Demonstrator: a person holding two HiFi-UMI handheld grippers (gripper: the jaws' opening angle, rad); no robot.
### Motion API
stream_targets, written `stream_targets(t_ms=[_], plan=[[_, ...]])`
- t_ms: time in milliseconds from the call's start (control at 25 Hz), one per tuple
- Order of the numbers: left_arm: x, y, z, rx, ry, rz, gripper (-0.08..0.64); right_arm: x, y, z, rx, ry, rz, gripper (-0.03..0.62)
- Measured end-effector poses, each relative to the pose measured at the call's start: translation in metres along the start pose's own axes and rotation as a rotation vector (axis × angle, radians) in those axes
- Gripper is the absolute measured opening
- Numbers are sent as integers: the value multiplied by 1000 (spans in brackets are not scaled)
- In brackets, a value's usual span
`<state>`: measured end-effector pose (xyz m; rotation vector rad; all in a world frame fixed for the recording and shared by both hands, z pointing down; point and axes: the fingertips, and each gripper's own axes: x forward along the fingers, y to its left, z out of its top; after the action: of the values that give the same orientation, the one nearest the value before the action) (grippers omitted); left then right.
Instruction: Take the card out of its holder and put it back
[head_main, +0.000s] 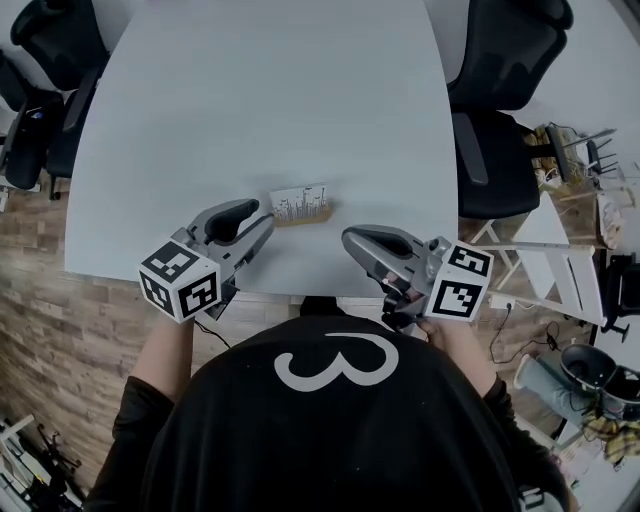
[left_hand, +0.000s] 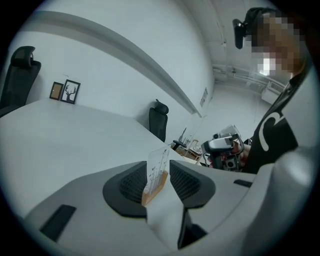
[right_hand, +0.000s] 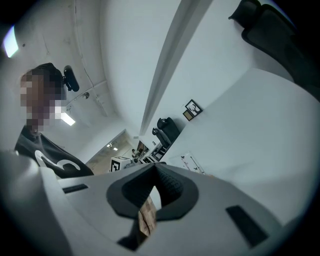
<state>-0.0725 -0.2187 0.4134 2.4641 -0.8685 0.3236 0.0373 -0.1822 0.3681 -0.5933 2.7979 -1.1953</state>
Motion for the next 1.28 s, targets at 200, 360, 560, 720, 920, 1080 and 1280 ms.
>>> stream_targets(t_ms=[200,360,560,720,920,1080,1280], plan=[[3,3,-1,93,12,-109,138,-2,-3,-4,5,16,-17,6],[16,7,-4,146,54,-218,138,1,-17,3,15,20,-29,6],[29,14,2,104,34,-277,138,2,-33,9,22,25,-49,6],[32,10,5,90,39,-327,137,1,-36,7,47,15,-43,6],[37,8,5,103,55,-364,129,1,-42,8,74,0,-35,6],[39,7,3,106,71,-385,107,4,-44,10,91,-7,-19,6],[41,6,0,96,75,-385,94,4,-49,5,104,1,-27,6]])
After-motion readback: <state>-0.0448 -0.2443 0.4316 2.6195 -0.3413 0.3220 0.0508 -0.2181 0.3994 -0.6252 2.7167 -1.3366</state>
